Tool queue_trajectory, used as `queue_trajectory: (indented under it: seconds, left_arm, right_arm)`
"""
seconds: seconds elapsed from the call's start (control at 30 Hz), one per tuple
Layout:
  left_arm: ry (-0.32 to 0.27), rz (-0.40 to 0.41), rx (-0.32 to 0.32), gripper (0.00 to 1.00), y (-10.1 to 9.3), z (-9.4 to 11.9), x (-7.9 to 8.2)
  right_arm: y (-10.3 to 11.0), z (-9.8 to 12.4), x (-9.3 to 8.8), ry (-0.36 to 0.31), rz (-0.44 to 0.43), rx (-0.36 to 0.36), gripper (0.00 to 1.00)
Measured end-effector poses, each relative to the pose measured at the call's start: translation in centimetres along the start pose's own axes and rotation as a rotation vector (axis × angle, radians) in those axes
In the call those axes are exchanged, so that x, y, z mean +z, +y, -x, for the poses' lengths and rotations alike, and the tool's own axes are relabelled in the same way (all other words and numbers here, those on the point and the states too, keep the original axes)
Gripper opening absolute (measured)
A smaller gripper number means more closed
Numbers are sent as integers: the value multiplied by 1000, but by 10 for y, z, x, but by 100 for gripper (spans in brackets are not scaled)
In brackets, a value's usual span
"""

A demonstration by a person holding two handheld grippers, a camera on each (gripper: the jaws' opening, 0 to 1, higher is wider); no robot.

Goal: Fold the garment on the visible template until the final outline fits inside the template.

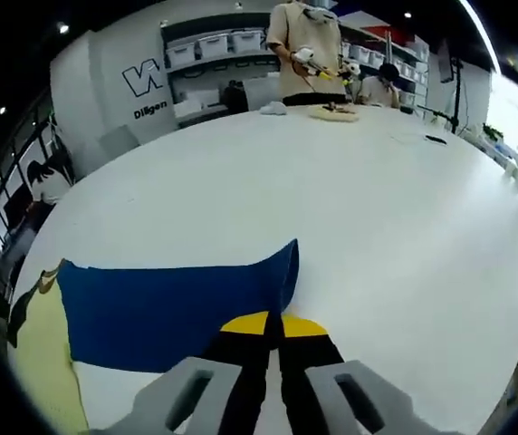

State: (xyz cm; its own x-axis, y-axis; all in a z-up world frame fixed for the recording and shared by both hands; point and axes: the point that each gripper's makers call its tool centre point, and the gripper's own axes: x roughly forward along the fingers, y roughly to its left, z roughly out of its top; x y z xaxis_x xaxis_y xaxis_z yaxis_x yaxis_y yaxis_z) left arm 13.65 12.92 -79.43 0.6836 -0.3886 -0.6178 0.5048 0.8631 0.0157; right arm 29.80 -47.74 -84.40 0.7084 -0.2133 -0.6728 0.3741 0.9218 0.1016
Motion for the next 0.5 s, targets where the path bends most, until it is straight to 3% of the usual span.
queue_trajectory:
  seconds: [0.23, 0.33, 0.5]
  left_arm:
    - [8, 16, -8, 91, 0, 0, -3]
    - [-3, 12, -10, 91, 0, 0, 0]
    - [7, -3, 10, 92, 4, 0, -2]
  right_arm:
    - [40, 22, 9, -22, 41, 41, 0]
    - [70, 43, 7, -34, 76, 63, 0]
    - [101, 55, 4, -19, 84, 87, 0]
